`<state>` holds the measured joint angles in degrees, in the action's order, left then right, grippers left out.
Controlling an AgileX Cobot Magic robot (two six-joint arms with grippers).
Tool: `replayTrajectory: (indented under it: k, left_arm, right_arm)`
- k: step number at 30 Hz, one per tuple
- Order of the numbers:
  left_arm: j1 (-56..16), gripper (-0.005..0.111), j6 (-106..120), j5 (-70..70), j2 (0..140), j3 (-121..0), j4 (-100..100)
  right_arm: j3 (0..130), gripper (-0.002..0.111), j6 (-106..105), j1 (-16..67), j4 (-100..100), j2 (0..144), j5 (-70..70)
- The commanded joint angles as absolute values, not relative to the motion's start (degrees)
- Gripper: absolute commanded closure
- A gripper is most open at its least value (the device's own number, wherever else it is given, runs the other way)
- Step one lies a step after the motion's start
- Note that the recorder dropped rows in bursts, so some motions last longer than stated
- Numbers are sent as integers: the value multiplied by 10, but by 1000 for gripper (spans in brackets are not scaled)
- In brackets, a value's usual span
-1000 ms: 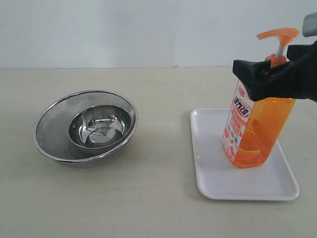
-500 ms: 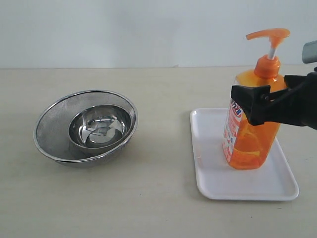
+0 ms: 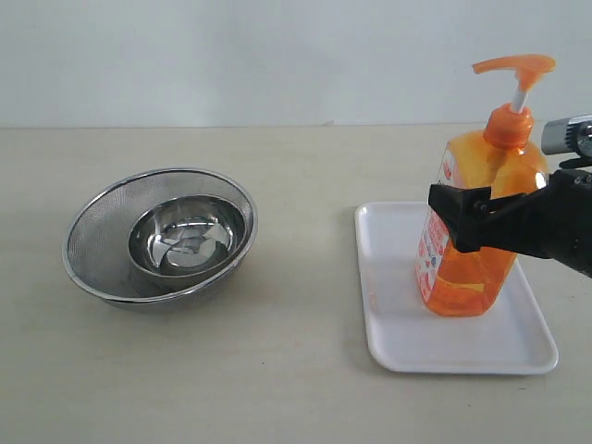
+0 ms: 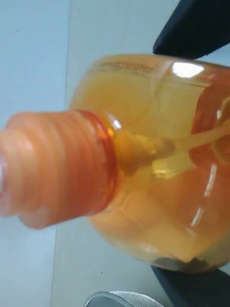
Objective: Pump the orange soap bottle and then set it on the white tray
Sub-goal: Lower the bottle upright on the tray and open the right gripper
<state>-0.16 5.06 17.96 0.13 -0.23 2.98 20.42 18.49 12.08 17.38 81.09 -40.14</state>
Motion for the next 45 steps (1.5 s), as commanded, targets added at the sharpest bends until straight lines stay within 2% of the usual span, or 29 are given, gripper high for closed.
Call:
replayTrajectory:
  k: [1,16,36,45]
  left_arm:
    - [-1,102,47,178,0,0,35]
    - [-1,102,47,178,0,0,35]
    - [-1,102,47,178,0,0,35]
    - [-1,102,47,178,0,0,35]
  right_arm:
    - [201,3,190,120,173,811,-414]
    - [201,3,204,120,185,751,-340]
    - [201,3,250,120,196,750,-342]
    - [201,3,251,120,210,705,-324]
